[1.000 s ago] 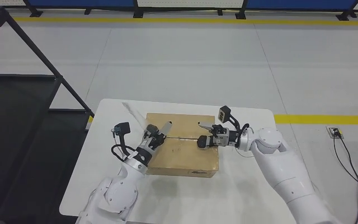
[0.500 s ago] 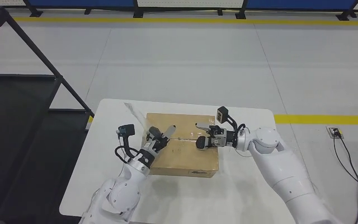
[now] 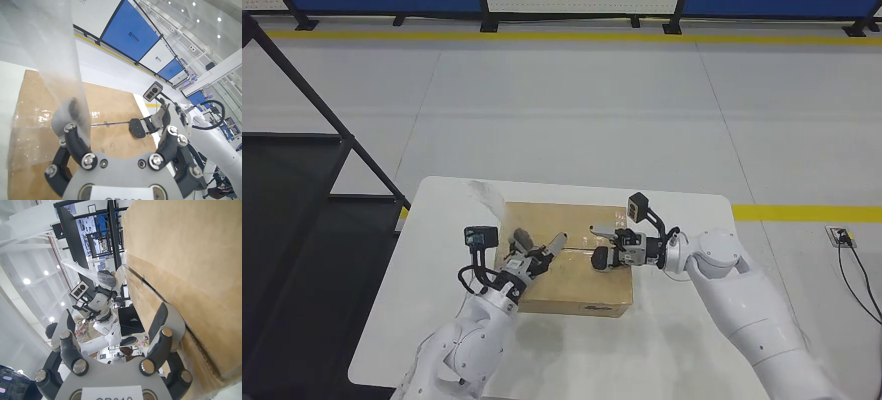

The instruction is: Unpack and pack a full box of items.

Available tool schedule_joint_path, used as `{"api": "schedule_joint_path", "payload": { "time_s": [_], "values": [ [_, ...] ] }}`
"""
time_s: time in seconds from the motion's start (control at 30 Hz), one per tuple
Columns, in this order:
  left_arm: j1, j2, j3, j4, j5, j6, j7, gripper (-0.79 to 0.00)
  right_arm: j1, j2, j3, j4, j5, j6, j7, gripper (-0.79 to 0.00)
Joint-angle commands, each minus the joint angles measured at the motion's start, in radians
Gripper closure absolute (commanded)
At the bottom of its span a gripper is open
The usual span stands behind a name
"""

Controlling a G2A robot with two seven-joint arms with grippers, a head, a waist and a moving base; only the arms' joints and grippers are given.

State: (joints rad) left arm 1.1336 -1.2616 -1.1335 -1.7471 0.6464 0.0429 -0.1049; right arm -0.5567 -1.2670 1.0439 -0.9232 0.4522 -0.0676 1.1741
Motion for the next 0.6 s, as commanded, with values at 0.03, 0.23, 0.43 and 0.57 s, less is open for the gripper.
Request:
{"api": "schedule_joint_path", "payload": {
  "time_s": [0.03,0.23,0.43,0.57],
  "values": [
    [-0.026,-0.007,0.019,0.026,0.019,0.023,0.006,-0.785,-0.007,0.002,0.002,-0.010,-0.005,-0.003,0.002,-0.785],
    [-0.065,-0.021,0.053,0.067,0.040,0.048,0.004,-0.785,-0.022,0.007,0.009,-0.032,-0.014,-0.011,0.000,-0.785],
    [-0.070,-0.029,0.066,0.076,0.063,0.053,0.008,-0.785,-0.034,0.012,0.017,-0.056,-0.028,-0.010,-0.010,-0.785],
    [-0.055,-0.030,0.055,0.062,0.069,0.048,0.015,-0.785,-0.058,0.022,0.044,-0.105,-0.023,-0.042,-0.006,-0.785]
  ]
}}
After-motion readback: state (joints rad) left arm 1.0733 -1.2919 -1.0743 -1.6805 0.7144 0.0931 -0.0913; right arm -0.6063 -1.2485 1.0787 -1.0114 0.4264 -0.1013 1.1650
